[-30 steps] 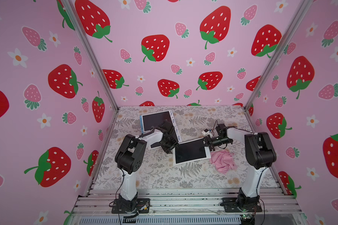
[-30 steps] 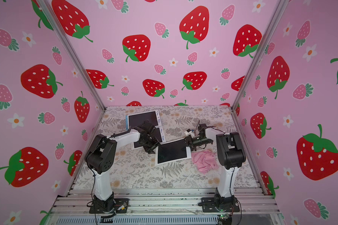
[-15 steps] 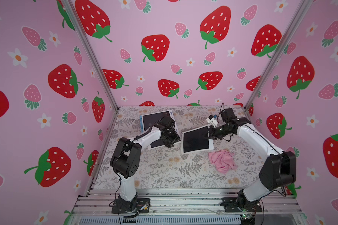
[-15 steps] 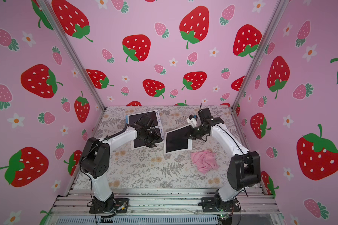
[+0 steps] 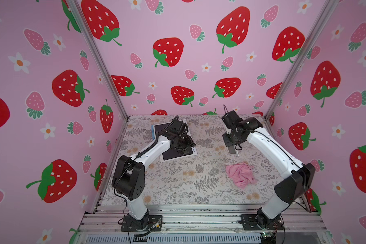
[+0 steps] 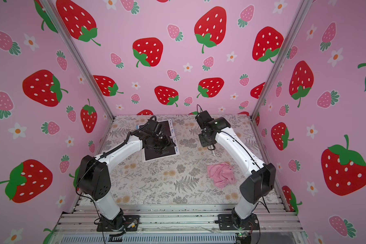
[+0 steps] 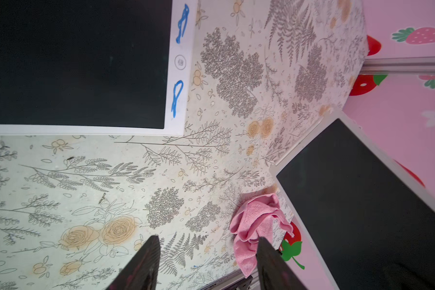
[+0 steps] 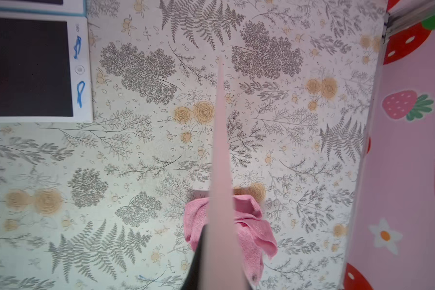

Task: Wipe the drawing tablet
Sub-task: Adjust the drawing tablet at the center of the board.

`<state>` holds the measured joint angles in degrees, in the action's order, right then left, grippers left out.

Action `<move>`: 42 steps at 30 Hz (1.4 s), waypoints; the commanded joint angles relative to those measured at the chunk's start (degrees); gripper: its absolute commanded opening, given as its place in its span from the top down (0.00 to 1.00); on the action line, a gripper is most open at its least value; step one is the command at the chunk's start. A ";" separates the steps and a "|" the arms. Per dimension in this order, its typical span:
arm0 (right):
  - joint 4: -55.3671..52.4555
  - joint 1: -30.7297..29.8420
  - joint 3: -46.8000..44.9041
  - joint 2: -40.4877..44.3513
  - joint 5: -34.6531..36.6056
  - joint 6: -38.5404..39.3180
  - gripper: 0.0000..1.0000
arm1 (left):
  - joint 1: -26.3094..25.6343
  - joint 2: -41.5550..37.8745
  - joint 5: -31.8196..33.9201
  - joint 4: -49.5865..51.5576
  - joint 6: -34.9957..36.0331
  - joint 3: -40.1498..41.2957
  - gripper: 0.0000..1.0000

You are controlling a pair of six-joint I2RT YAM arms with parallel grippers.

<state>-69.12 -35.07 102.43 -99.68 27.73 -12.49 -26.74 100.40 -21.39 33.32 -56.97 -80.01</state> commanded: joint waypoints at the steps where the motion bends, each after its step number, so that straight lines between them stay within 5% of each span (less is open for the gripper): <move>1: -6.93 -5.44 4.02 -5.86 15.25 1.97 1.00 | 0.91 -2.62 1.44 2.45 1.41 3.03 0.39; 10: -14.07 -18.79 5.72 -19.53 29.30 -2.85 1.00 | 10.23 -6.99 -3.54 -0.60 4.15 13.23 0.39; 20: -17.23 -27.50 5.77 -27.13 23.07 -9.85 0.98 | 13.70 -7.50 -4.06 -1.42 5.88 16.63 0.39; 26: -16.57 -30.62 8.62 -31.16 13.61 -10.37 0.55 | 14.95 -6.53 -3.07 -2.27 7.25 18.10 0.39; 33: -10.78 -29.92 12.64 -29.12 -5.72 -9.94 0.24 | 15.58 -5.12 -3.20 -2.41 8.70 18.13 0.39; 37: -6.21 -24.63 9.26 -20.89 -14.53 -12.95 0.18 | 14.73 -4.60 -3.97 -2.01 10.43 17.84 0.39; 42: 2.83 -13.00 -9.54 -1.06 -11.80 -21.97 0.18 | 9.92 -4.75 -6.47 -0.24 12.90 17.04 0.40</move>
<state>-70.76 -54.39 100.36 -111.57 17.67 -27.42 -14.00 96.01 -25.39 31.18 -46.54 -62.17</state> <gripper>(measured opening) 0.818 0.601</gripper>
